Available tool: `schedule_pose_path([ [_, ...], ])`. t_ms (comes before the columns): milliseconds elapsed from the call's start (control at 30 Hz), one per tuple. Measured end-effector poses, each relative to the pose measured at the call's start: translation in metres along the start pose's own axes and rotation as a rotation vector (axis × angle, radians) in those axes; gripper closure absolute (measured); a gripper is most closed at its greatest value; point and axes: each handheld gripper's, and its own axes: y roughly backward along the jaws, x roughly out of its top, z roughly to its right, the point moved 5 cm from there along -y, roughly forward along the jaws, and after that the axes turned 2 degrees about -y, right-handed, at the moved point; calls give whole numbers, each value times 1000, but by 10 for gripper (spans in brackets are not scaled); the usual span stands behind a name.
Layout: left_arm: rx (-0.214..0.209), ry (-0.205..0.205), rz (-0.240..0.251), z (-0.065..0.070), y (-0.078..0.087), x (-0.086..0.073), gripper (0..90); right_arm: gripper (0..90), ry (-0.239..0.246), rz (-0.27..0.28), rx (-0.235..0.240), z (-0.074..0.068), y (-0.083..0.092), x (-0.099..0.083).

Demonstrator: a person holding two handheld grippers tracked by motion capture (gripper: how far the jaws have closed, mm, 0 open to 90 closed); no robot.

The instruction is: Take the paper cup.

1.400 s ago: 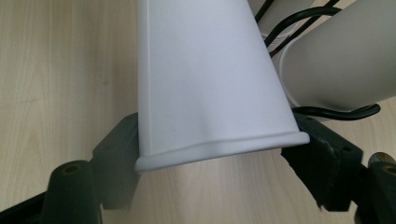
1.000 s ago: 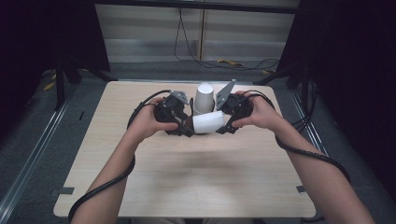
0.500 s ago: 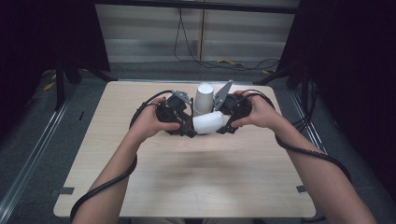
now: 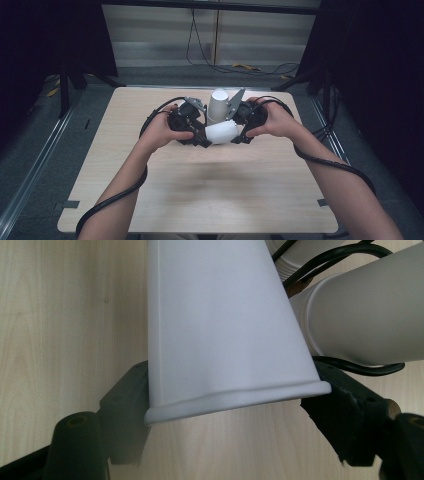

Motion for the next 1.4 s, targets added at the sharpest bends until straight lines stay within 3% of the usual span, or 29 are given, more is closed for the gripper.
schedule_pose_path([
  [400, -6, -10, -39, 3, -4, 2, 209, 240, 32, -22, -11, -1, 2, 6],
  [933, -30, 49, -58, 6, -15, 1, 198, 239, 66, -34, -14, -5, -2, 11],
  [1233, -30, 24, -57, 7, -20, 4, 208, 237, 81, -2, 6, -9, -4, 15],
  [1400, -30, 2, -53, 7, -21, 4, 273, 234, 61, 14, 5, -9, -2, 16],
])
